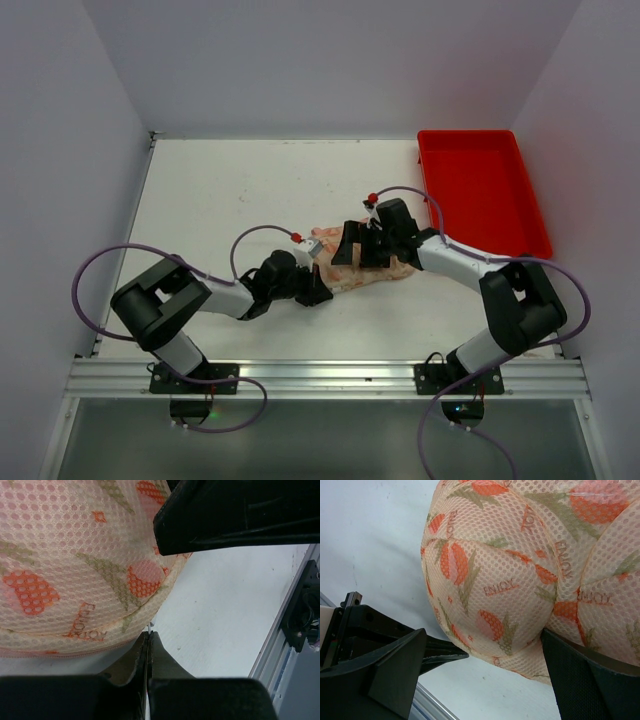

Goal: Unzip the laundry bag and remove the bra

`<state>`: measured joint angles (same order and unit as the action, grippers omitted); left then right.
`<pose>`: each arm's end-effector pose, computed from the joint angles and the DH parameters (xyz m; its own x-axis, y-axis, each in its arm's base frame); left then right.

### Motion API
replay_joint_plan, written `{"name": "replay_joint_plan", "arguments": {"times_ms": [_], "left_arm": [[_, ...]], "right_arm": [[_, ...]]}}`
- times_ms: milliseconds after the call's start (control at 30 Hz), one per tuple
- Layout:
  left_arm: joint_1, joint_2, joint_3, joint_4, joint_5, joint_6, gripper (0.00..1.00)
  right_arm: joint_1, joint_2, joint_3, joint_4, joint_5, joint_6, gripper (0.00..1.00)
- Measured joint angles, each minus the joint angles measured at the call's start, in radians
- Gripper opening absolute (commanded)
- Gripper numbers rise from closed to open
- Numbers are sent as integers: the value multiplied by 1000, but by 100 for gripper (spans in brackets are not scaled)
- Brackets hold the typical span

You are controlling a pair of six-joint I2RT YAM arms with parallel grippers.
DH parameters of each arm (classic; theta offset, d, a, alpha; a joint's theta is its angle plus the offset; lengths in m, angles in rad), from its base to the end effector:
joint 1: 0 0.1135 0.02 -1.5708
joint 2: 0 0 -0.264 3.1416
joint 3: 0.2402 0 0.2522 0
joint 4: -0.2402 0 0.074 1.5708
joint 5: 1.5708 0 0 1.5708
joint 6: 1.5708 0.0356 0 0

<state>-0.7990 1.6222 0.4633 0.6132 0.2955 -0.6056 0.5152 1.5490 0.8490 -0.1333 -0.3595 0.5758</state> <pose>0.1871 -0.2072 0.1206 -0.7867 0.0276 -0.6167 0.5004 0.6136 -0.6108 0.2657 0.1648 0.1861 -0.9034 0.0742 -0.4222 -0.2088 0.7840 0.5846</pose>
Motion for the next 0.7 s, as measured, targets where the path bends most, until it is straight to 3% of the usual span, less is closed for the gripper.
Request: {"name": "replay_joint_plan", "arguments": {"times_ms": [167,300,533,700], "left_arm": [[0,-5,-3,6,-2,-5,0],[0,-36,-4,3,-17,-6,0],[0,-80,-3,-6,-38,-8,0],[0,-80,-3,-10,-38,-14,0]], "right_arm": [[0,-26,-8,-1,2,23,98],[-10,-154,-74,0,3,75,99],[-68,-422,-303,36,29,289,98],[-68,-457,-438,110,32,439,95]]}}
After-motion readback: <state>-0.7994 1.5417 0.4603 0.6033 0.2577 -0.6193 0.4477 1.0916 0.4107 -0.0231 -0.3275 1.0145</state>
